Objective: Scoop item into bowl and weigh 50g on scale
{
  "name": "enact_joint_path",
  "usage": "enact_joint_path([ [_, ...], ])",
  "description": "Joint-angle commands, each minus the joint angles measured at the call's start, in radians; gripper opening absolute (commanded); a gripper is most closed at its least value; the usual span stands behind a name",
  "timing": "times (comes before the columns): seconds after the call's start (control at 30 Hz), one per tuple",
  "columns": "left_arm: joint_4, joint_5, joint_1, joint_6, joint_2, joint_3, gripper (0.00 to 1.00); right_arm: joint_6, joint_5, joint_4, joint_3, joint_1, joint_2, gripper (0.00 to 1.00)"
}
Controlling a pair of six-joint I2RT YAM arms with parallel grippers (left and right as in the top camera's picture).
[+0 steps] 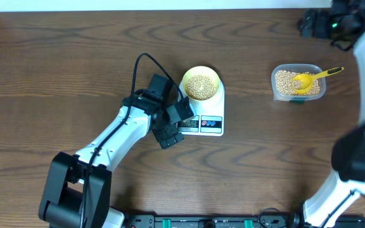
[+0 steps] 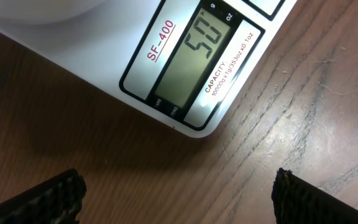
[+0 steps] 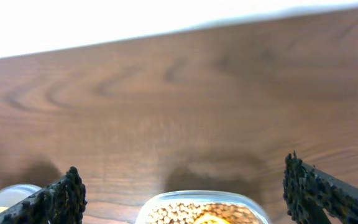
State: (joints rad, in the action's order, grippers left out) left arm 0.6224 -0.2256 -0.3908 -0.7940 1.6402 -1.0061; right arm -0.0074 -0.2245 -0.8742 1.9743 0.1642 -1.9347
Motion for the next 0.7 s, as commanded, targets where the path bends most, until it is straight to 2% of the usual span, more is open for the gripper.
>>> enact_joint_path([
  [0.0,0.000,0.010,-0.001,-0.017,0.007,0.006,0.98,-0.057,0.017,0.005,-0.064,-0.008,0.183,0.99],
  [0.07,0.000,0.010,-0.001,-0.017,0.007,0.006,0.98,-0.097,0.021,0.024,-0.169,-0.009,0.277,0.99],
  [0.33,0.000,0.010,-0.001,-0.017,0.006,0.006,0.98,-0.098,0.035,0.200,-0.692,-0.009,0.621,0.99],
  [0.67,0.000,0.010,-0.001,-0.017,0.006,0.006,0.98,-0.008,0.031,0.628,-1.253,-0.045,0.849,0.99],
])
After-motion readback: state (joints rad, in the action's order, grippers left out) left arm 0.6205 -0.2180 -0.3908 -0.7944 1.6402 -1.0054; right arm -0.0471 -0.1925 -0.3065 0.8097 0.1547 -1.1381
